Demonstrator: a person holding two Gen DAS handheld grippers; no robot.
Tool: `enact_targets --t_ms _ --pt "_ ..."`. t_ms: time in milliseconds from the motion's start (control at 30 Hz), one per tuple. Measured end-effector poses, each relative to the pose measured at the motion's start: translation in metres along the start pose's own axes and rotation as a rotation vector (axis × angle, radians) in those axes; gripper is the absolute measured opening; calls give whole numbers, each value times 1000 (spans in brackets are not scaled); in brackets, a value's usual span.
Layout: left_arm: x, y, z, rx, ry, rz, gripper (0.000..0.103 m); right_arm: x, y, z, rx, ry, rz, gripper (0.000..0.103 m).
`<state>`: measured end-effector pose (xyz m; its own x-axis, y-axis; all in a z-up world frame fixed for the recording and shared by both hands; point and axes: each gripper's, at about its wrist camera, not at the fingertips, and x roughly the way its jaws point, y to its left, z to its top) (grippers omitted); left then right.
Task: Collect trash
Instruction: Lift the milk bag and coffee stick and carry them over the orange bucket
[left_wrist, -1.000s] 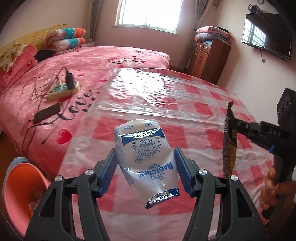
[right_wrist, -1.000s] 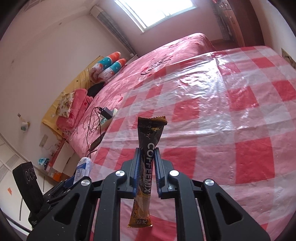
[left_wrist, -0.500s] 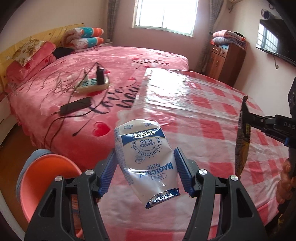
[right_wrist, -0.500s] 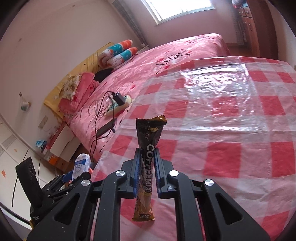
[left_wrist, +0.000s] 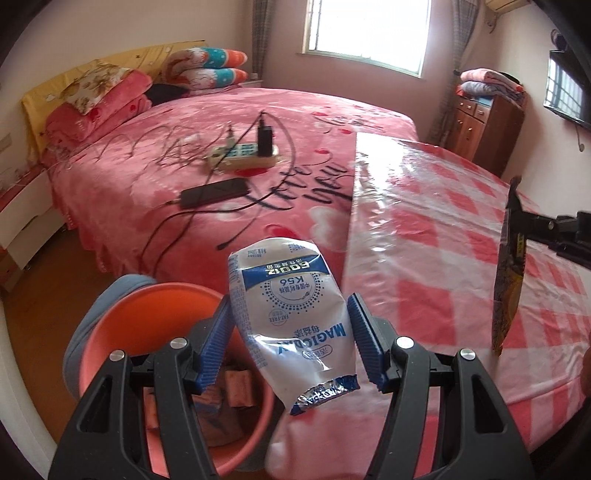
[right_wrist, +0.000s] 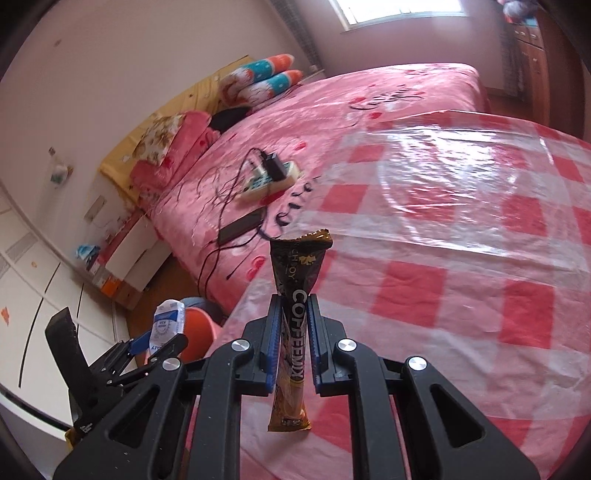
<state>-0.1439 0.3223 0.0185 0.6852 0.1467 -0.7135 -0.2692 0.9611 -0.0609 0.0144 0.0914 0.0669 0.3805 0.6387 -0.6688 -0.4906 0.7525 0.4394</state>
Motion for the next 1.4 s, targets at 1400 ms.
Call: enact_targets --t_ms 1400 --pt "17 111 -64 -159 103 153 63 136 183 -26 -278 226 179 14"
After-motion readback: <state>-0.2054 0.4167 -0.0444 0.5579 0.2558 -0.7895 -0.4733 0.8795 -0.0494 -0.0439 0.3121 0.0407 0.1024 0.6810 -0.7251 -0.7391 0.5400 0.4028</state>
